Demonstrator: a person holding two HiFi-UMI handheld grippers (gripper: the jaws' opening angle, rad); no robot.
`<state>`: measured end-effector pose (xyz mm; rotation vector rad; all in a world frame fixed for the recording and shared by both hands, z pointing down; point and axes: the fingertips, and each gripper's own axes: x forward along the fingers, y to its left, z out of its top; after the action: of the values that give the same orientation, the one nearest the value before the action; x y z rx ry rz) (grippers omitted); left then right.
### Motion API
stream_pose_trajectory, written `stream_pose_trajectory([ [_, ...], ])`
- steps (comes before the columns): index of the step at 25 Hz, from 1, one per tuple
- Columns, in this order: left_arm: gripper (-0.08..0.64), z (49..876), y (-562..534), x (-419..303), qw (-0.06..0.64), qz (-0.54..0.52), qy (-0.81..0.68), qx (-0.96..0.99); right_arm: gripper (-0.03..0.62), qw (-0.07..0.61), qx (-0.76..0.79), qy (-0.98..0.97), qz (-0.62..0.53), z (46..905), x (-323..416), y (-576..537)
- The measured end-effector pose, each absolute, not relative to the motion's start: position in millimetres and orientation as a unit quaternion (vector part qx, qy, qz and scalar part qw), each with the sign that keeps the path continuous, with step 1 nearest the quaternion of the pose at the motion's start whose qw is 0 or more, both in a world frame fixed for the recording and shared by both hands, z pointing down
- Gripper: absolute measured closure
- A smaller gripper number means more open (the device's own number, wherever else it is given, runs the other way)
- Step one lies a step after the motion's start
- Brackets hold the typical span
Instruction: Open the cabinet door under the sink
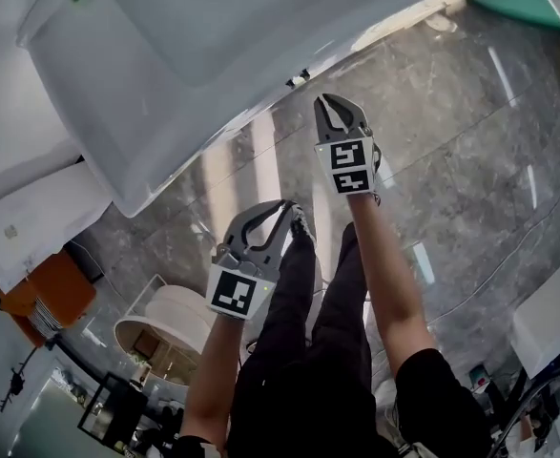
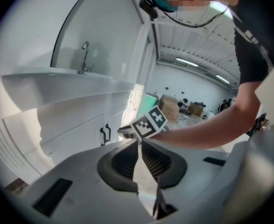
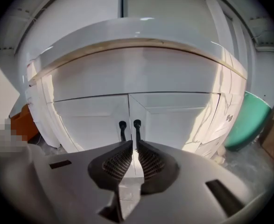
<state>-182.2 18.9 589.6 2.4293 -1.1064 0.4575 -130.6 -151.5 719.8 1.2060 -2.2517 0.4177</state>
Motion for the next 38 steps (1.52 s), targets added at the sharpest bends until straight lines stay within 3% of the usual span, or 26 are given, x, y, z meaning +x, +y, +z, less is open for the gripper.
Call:
stream_pose_trajectory([
  [15, 0.528, 621, 2, -194, 0.227, 0.179, -0.385, 0.876, 0.466, 0.313, 0.496, -0.801, 0.121, 757, -161, -206],
  [23, 0.528, 625, -2, -191, 0.234, 0.18, -0.392, 0.871, 0.497, 0.278, 0.499, -0.81, 0.133, 755, -160, -207],
  [38, 0.528, 640, 0, -165, 0.251, 0.195, -0.403, 0.859, 0.5, 0.266, 0.559, -0.771, 0.151, 753, -73, -138],
])
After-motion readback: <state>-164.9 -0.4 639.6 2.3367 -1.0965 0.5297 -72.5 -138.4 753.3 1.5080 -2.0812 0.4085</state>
